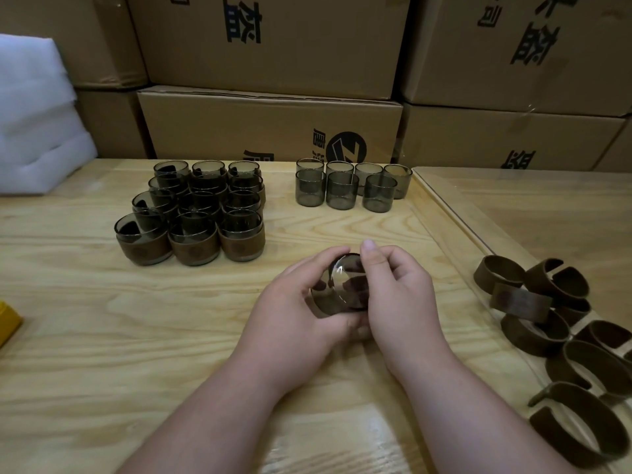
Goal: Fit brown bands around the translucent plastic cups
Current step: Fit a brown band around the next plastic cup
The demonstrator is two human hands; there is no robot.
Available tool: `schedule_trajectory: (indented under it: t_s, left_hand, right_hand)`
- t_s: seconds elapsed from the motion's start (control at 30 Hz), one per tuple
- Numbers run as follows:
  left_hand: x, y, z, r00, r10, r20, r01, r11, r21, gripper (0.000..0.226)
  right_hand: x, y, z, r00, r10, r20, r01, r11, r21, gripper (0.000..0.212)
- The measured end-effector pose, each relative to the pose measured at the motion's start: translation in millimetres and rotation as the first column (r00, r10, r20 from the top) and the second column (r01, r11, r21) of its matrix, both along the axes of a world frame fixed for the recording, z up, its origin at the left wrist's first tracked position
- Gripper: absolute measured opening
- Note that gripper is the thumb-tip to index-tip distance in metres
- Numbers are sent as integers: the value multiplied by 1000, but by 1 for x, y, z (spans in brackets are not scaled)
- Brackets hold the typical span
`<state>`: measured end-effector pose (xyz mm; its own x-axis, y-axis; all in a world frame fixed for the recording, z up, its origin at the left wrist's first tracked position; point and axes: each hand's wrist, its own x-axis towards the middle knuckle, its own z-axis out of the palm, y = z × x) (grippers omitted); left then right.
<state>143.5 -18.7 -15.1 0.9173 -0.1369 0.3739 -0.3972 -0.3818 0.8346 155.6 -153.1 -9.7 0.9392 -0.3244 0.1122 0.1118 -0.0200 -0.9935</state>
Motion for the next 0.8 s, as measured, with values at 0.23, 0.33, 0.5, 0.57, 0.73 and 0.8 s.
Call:
schedule_trajectory:
  t_s: [0.23,0.33,0.5,0.57,0.73,0.8]
  left_hand:
    - [1,0,2,1000,-17,-21,14,992,-126,57]
    - [1,2,0,993,27,-115,-54,970,-239,58]
    - [3,3,1,989,56,-138,-100,938,-333,64]
    - [2,4,3,992,51,-111,-87,931,-355,61]
    - [1,4,5,990,48,-133,-103,889,-446,35]
    - [2,4,6,990,45,-132,-104,872,-479,35]
  right_hand:
    - [3,-5,-2,996,-80,31,81,996,-22,37]
    - [4,-5,-3,992,-115,54,118,992,-52,32]
    - [1,-9,-1,962,-208,175,241,951,-195,20]
    - [-1,-10,1,959,-219,181,258,937,-235,22]
    - [-3,-18,5,949,-260,179,305,898,-317,27]
    - [0,-26,6,949,-283,137,314,873,-373,29]
